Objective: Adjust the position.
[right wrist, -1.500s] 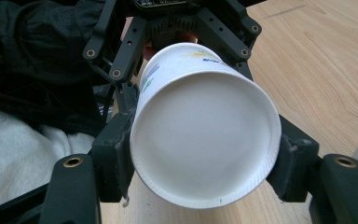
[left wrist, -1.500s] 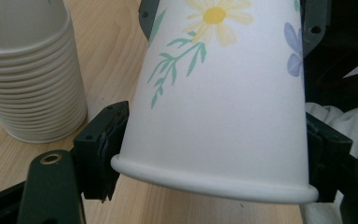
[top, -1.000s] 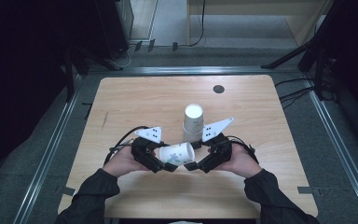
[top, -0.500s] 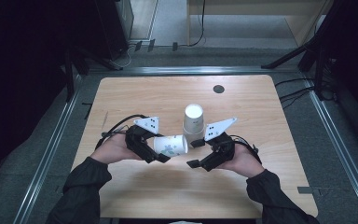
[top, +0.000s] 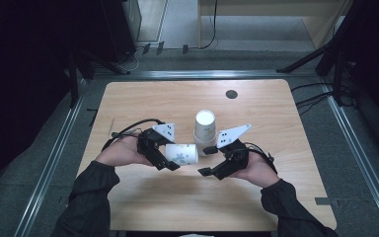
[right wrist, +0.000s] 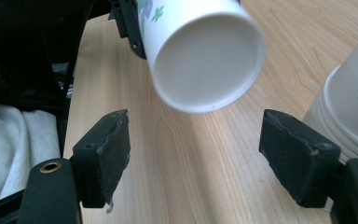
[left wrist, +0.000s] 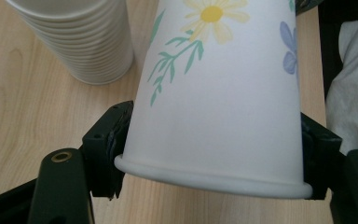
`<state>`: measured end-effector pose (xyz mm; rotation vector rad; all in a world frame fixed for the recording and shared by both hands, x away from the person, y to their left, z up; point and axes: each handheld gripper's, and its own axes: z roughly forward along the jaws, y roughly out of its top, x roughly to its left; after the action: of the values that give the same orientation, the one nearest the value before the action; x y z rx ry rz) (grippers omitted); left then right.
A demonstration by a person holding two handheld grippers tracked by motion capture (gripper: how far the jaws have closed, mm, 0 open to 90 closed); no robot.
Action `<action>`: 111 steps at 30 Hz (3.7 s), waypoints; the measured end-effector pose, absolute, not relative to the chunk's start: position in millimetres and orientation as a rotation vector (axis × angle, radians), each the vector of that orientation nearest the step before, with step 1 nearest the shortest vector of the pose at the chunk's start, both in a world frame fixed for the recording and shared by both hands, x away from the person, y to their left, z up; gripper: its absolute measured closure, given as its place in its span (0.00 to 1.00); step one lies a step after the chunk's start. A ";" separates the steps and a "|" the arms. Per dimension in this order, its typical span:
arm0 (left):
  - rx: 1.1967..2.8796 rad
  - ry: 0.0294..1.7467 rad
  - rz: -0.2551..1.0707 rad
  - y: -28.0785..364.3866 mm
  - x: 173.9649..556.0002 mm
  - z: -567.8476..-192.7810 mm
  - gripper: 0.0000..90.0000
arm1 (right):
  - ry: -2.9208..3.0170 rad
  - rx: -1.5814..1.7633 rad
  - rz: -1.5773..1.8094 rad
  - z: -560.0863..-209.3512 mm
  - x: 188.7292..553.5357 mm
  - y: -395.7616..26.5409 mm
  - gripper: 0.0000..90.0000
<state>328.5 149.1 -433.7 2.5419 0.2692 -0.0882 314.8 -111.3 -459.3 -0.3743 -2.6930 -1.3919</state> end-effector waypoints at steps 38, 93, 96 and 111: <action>2.527 0.270 -0.132 128.3 320.1 -452.1 0.13 | -2.721 -0.284 -1.360 -462.5 309.9 -104.1 0.38; 2.167 0.410 -0.184 160.1 310.3 -446.6 0.28 | -2.681 -0.285 -1.342 -461.2 308.8 -104.5 0.27; 2.207 0.423 -0.165 164.3 313.9 -440.2 0.28 | -2.689 -0.306 -1.345 -461.1 309.9 -105.8 0.27; 2.474 0.302 -0.078 150.1 319.0 -415.6 0.28 | -2.717 -0.349 -1.348 -463.6 313.9 -105.5 0.27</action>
<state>319.0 150.1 -415.6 2.4742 0.3022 -0.0780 313.9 -105.5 -463.6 -0.3485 -2.7170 -1.3481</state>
